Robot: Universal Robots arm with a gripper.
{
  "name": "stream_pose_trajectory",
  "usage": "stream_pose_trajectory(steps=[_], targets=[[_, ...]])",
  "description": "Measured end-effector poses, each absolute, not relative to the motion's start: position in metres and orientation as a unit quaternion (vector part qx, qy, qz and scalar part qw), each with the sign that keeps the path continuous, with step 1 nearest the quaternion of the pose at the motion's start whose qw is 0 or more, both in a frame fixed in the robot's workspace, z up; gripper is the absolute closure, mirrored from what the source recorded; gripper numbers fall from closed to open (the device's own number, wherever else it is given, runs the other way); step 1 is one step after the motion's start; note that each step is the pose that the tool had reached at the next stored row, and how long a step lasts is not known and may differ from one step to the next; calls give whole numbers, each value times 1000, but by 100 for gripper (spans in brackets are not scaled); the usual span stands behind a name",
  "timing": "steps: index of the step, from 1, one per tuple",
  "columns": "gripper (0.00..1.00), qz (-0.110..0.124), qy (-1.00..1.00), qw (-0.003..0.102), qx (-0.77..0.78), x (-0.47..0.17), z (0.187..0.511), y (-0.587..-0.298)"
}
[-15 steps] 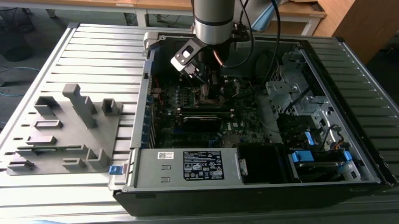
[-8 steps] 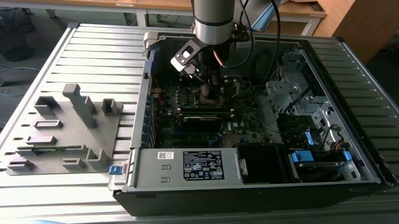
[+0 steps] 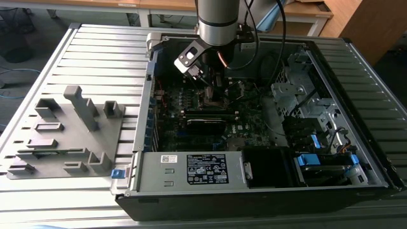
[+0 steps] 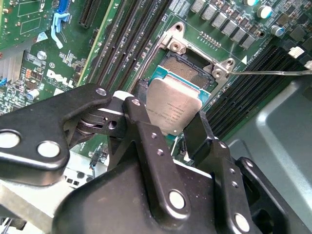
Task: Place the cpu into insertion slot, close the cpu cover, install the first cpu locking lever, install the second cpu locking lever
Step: 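Place the cpu into insertion slot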
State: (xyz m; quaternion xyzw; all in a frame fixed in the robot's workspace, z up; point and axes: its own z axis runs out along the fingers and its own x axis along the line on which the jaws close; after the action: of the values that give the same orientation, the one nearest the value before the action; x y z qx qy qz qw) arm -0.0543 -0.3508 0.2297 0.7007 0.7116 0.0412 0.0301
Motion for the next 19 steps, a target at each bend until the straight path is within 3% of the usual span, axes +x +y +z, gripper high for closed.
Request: stream_pose_trajectory(steps=[19], targets=[[46, 44, 714, 20, 699, -50, 223, -350]])
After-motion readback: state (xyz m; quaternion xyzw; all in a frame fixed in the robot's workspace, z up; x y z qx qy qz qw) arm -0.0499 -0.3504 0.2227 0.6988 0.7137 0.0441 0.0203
